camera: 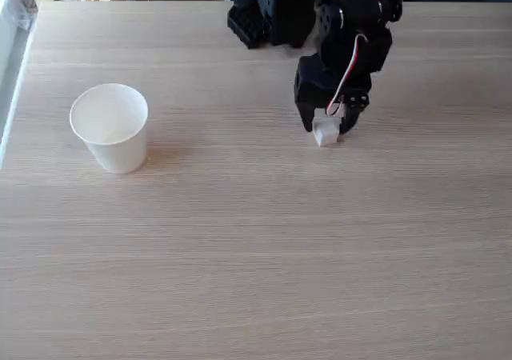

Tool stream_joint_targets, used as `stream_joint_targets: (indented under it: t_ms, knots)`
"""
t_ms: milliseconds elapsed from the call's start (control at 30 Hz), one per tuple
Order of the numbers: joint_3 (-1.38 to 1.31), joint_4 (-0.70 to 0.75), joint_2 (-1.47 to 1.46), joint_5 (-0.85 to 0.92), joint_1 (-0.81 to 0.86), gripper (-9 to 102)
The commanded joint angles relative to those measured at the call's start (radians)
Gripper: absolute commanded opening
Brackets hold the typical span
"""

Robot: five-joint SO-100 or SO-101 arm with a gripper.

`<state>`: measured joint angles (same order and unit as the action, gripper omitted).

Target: Grasp a block and put it in the bin.

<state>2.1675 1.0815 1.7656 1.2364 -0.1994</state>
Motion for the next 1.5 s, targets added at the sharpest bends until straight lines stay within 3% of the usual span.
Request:
stream_joint_targets:
  t_ms: [0, 167, 500, 1000, 1167, 1467]
  knots:
    - [-0.031, -0.015, 0.003, 0.006, 0.008, 18]
    - [-0.029, -0.018, 0.006, 0.000, 0.014, 0]
    - [-0.003, -0.011, 0.169, 0.078, 0.147, 0]
    - [0.054, 0.008, 0.733, 0.506, 0.701, 0]
    - [0.049, 0.008, 0.765, 0.583, 0.850, 0]
    - [0.000, -0.195, 0.568, 0.627, 0.943, 0]
